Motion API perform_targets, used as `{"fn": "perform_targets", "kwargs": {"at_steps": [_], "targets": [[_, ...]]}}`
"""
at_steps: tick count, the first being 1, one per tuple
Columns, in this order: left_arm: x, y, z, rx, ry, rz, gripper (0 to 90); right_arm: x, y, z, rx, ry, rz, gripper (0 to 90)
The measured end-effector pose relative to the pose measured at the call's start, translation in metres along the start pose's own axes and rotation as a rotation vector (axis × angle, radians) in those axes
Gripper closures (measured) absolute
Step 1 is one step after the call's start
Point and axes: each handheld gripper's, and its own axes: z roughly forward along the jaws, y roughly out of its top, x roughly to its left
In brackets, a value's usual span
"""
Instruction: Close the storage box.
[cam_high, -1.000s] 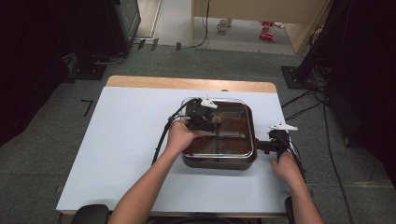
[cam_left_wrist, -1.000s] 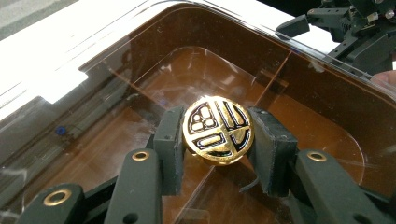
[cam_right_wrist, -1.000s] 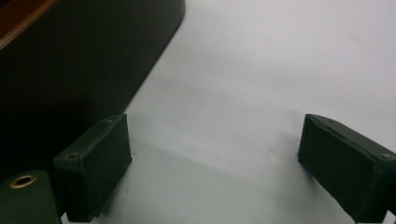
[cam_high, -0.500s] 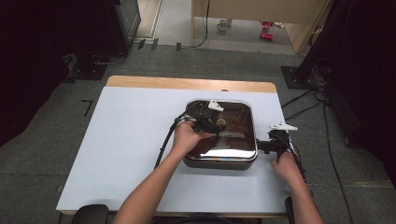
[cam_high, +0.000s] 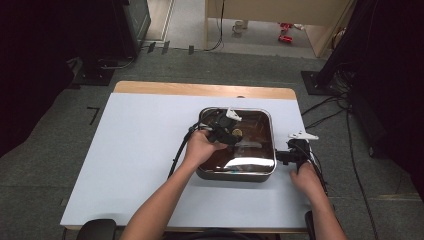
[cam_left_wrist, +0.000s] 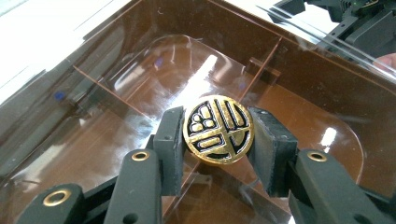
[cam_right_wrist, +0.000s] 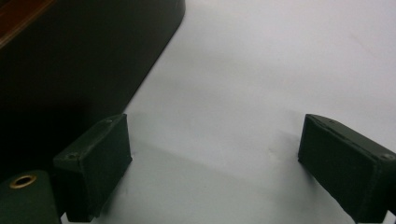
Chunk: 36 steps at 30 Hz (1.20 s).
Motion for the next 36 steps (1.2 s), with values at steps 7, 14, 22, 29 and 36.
{"fn": "perform_targets", "kwargs": {"at_steps": [7, 14, 22, 29, 36], "targets": [[0.0, -0.001, -0.011, -0.022, 0.011, 0.0, 58.9, 0.0, 0.0, 0.0, 0.001, 0.0, 0.001, 8.8], [0.003, -0.01, -0.002, -0.039, -0.001, -0.035, 58.8, 0.0, 0.0, 0.0, 0.003, 0.0, 0.003, 8.8], [0.006, -0.014, -0.002, -0.064, -0.03, -0.083, 58.6, 0.0, 0.0, 0.0, 0.002, -0.001, 0.0, 8.8], [0.005, -0.014, -0.004, -0.073, -0.031, -0.093, 59.0, 0.0, 0.0, 0.0, 0.003, 0.0, 0.002, 8.8], [0.005, -0.011, -0.002, -0.076, -0.039, -0.105, 59.1, 0.0, 0.0, 0.0, 0.003, 0.0, 0.002, 8.8]]}}
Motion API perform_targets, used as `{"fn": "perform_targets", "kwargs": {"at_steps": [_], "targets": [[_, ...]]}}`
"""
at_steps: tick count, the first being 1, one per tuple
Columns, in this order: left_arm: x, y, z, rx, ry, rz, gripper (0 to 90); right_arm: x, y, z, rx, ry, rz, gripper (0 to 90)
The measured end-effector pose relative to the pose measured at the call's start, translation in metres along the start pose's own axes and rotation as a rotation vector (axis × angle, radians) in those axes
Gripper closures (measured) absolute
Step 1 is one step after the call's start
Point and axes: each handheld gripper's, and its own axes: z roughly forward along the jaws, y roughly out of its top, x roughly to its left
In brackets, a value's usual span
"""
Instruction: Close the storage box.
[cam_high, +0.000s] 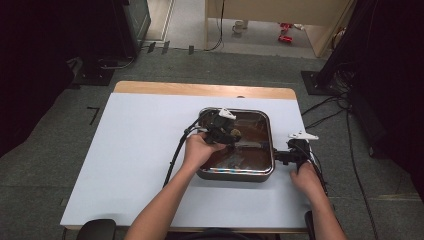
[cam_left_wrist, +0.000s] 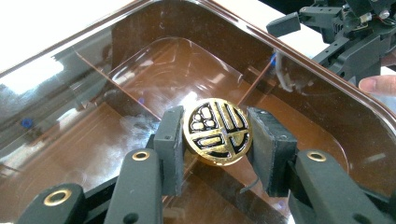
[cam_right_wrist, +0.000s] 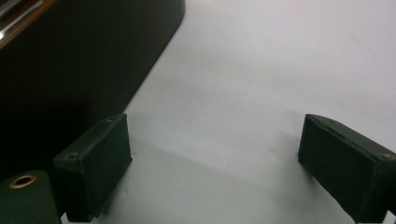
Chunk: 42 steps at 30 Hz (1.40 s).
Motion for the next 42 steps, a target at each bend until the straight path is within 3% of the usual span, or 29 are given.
{"fn": "perform_targets", "kwargs": {"at_steps": [6, 12, 16, 20, 22, 28, 34, 42], "targets": [[0.003, -0.002, 0.003, -0.009, -0.013, -0.01, 59.0, 0.0, 0.0, 0.0, 0.0, 0.0, 0.0, 8.8], [0.002, -0.003, 0.003, -0.007, 0.001, 0.024, 57.4, 0.0, 0.0, 0.0, -0.001, 0.0, -0.002, 8.8], [0.003, -0.004, 0.001, 0.003, 0.001, 0.029, 48.0, 0.0, 0.0, 0.0, -0.001, 0.0, -0.002, 8.8], [0.004, -0.003, -0.007, -0.019, 0.02, 0.025, 37.8, 0.0, 0.0, 0.0, 0.0, 0.0, -0.001, 8.8], [0.004, -0.002, -0.013, -0.028, 0.035, 0.041, 37.8, 0.0, 0.0, 0.0, 0.0, 0.0, 0.0, 8.8], [0.006, -0.003, -0.027, -0.056, -0.006, 0.036, 35.7, 0.0, 0.0, 0.0, -0.001, 0.0, -0.001, 8.8], [0.006, -0.009, -0.043, -0.047, 0.018, 0.058, 31.7, 0.0, 0.0, 0.0, -0.001, 0.0, 0.001, 8.8], [0.009, -0.021, -0.062, -0.057, 0.002, 0.031, 31.6, 0.0, 0.0, 0.0, -0.002, 0.0, 0.003, 8.8]]}}
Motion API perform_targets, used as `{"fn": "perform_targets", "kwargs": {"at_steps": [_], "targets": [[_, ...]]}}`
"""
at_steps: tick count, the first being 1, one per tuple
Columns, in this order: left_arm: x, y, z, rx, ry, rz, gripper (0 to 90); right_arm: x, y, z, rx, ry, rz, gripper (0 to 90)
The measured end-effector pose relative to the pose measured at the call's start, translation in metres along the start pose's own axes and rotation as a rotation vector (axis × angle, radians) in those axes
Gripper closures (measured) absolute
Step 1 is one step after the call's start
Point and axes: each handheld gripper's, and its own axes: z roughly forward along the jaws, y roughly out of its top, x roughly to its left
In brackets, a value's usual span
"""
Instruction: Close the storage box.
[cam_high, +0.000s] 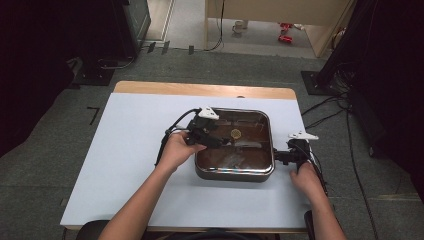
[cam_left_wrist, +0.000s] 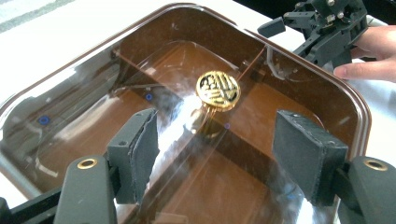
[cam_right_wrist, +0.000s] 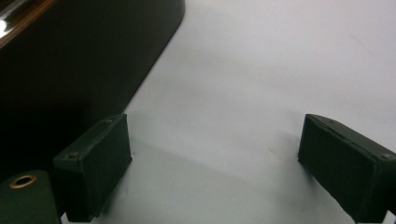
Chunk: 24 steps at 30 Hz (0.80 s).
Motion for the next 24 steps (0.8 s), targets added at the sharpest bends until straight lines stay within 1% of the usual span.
{"fn": "perform_targets", "kwargs": {"at_steps": [1, 7, 10, 13, 18, 24], "targets": [[0.0, -0.002, -0.003, -0.008, 0.006, -0.007, 31.6, 0.0, 0.0, 0.0, 0.001, 0.0, 0.001, 8.8], [0.004, -0.014, -0.015, -0.02, 0.029, -0.029, 30.7, 0.0, 0.0, 0.0, 0.001, 0.0, -0.002, 8.8], [0.005, -0.019, -0.022, -0.034, 0.026, -0.043, 30.5, 0.0, 0.0, 0.0, 0.001, 0.0, -0.002, 8.8], [0.006, -0.027, -0.029, -0.045, 0.036, -0.056, 30.4, 0.0, 0.0, 0.0, 0.001, 0.0, -0.002, 8.8], [0.009, -0.039, -0.036, -0.051, 0.049, -0.067, 30.3, 0.0, 0.0, 0.0, 0.0, -0.001, -0.002, 8.8], [0.013, -0.051, -0.045, -0.042, 0.07, -0.08, 30.0, 0.0, 0.0, 0.0, 0.0, -0.001, -0.002, 8.8]]}}
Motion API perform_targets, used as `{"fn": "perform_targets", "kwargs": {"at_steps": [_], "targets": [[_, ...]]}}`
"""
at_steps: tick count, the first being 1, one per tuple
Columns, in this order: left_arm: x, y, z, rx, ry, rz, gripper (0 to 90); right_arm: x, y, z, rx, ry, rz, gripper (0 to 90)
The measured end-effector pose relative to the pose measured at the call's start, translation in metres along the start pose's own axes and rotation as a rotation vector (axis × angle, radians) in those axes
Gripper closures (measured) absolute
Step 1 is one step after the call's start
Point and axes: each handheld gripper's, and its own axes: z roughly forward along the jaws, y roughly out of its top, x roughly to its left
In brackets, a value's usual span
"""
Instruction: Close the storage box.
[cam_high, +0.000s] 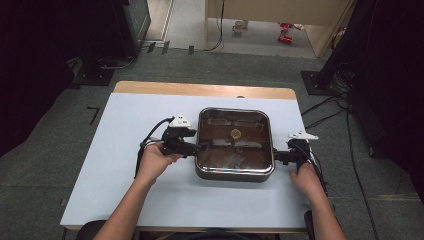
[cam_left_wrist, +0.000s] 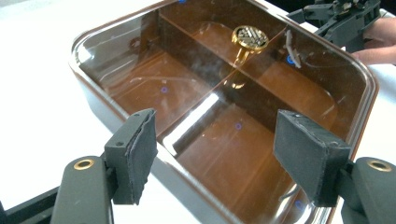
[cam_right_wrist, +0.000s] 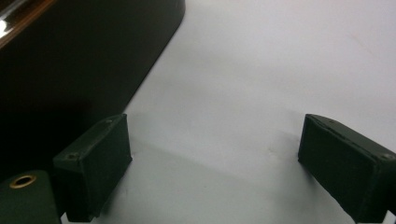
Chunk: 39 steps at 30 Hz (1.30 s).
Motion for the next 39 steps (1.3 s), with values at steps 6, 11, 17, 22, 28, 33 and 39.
{"fn": "perform_targets", "kwargs": {"at_steps": [6, 11, 17, 22, 28, 33, 39], "targets": [[0.007, -0.014, -0.013, -0.013, 0.019, -0.046, 29.8, 0.0, 0.0, 0.0, 0.0, 0.0, -0.001, 8.8], [0.013, -0.028, -0.023, -0.03, 0.044, -0.064, 29.7, 0.0, 0.0, 0.0, 0.0, 0.0, -0.001, 8.8], [0.017, -0.049, -0.032, -0.069, 0.088, -0.045, 27.3, 0.0, 0.0, 0.0, 0.0, 0.0, 0.0, 8.8], [0.02, -0.07, -0.035, -0.074, 0.115, -0.051, 25.2, 0.0, 0.0, 0.0, 0.0, 0.0, 0.0, 8.8], [0.022, -0.09, -0.033, -0.033, 0.136, -0.061, 23.5, 0.0, 0.0, 0.0, 0.0, 0.0, 0.001, 8.8], [0.021, -0.103, -0.028, -0.02, 0.123, -0.083, 23.0, 0.0, 0.0, 0.0, 0.0, 0.001, 0.001, 8.8], [0.017, -0.112, -0.02, 0.024, 0.109, -0.08, 24.0, 0.0, 0.0, 0.0, 0.0, 0.001, 0.001, 8.8]]}}
